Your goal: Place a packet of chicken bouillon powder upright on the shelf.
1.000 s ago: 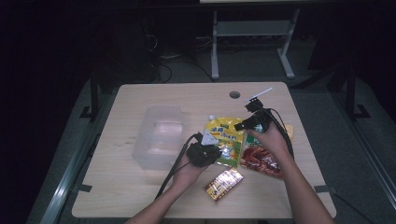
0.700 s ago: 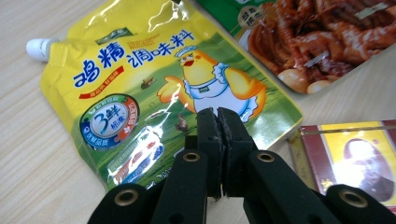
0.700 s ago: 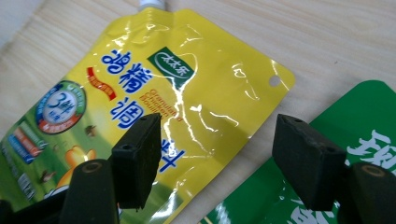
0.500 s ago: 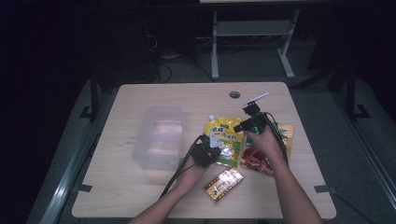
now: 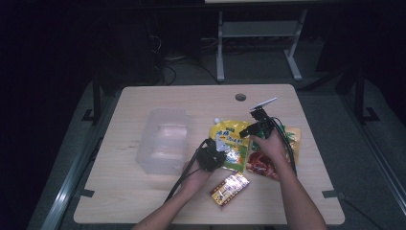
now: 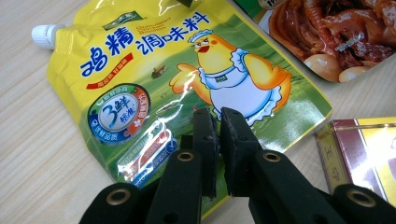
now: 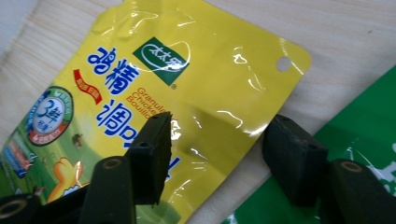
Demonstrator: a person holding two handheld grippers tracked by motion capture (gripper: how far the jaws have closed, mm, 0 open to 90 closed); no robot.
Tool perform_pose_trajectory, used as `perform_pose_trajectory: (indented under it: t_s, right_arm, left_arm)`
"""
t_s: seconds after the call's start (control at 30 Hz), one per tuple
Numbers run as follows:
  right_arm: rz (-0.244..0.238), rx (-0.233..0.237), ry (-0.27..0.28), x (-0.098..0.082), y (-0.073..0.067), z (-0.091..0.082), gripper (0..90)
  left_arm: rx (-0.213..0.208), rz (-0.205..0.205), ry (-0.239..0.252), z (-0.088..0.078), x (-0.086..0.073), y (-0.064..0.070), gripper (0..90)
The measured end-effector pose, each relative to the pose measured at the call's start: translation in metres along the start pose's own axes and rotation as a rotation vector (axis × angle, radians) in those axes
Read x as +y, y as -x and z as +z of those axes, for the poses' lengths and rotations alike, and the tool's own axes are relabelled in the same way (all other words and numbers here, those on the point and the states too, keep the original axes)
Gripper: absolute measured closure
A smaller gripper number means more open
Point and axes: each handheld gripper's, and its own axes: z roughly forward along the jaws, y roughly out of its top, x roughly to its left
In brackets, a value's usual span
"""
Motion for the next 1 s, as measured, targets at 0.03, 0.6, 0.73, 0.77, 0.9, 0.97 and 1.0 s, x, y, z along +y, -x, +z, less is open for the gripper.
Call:
perform_pose_trajectory:
  t_s: [0.03,0.6,0.73,0.77,0.9,0.97,1.0]
  right_arm:
    - [-0.008,-0.002,-0.006,-0.0003,-0.0001,0.001,45.4]
    - [-0.055,0.077,-0.024,0.0,-0.0005,-0.0023,63.5]
    - [-0.029,0.06,-0.01,0.0009,0.0034,0.0003,58.9]
    - [-0.021,0.057,-0.002,0.001,0.0039,0.0008,57.9]
    - [-0.007,0.051,0.034,0.0028,0.0051,0.0021,55.7]
    - [-0.009,0.039,0.043,0.0037,0.0051,0.0024,57.1]
    - [-0.003,0.046,0.042,0.0041,0.0056,0.0028,57.4]
  left_arm:
    - [-0.002,0.002,-0.003,0.0,0.0001,-0.0004,84.2]
    - [-0.004,0.008,-0.006,0.0004,0.0001,0.0001,84.3]
    - [-0.004,0.008,-0.006,0.0006,0.0001,-0.0001,84.4]
    - [-0.004,0.008,-0.006,0.0006,0.0001,0.0001,84.4]
    - [-0.003,0.012,-0.007,0.0006,0.0002,0.0001,84.4]
    - [-0.003,0.011,-0.008,0.0005,0.0002,0.0003,84.5]
    - [-0.003,0.011,-0.007,0.0006,0.0002,0.0001,84.4]
